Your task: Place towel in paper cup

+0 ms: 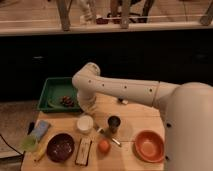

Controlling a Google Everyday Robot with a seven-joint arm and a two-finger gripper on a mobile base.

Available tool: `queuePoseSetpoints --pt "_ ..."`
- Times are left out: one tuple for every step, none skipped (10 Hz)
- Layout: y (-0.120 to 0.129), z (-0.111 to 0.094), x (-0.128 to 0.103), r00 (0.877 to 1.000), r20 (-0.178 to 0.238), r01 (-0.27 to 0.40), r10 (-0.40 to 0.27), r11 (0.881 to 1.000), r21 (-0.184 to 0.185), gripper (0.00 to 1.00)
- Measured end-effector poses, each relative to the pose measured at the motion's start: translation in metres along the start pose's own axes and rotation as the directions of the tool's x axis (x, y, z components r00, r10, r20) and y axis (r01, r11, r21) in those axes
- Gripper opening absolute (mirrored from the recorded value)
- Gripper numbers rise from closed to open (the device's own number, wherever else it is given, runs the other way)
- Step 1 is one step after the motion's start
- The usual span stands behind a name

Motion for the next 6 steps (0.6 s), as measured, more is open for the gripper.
queuePoseSetpoints --pt "-0.0007 0.0006 -0.0022 1.000 -0.001 0.011 -0.011 1.000 0.000 0.01" --pt "-0.0017 0.0012 -0.0035 1.000 -0.003 0.020 -0.020 1.000 0.000 0.01" --pt "-0.0035 0.0016 -0.0063 1.000 -0.004 0.030 -0.030 1.000 0.000 0.01" --pt "-0.0050 0.0022 -0.0082 0.999 -0.004 0.039 -0.039 0.999 0.000 0.01" --pt "-0.0053 0.0025 -0.0095 0.999 -0.005 0.049 -0.049 0.999 -0.001 0.01" --pt "-0.0054 0.0029 -0.0103 0.998 -0.007 0.059 -0.059 0.998 -0.003 0.01"
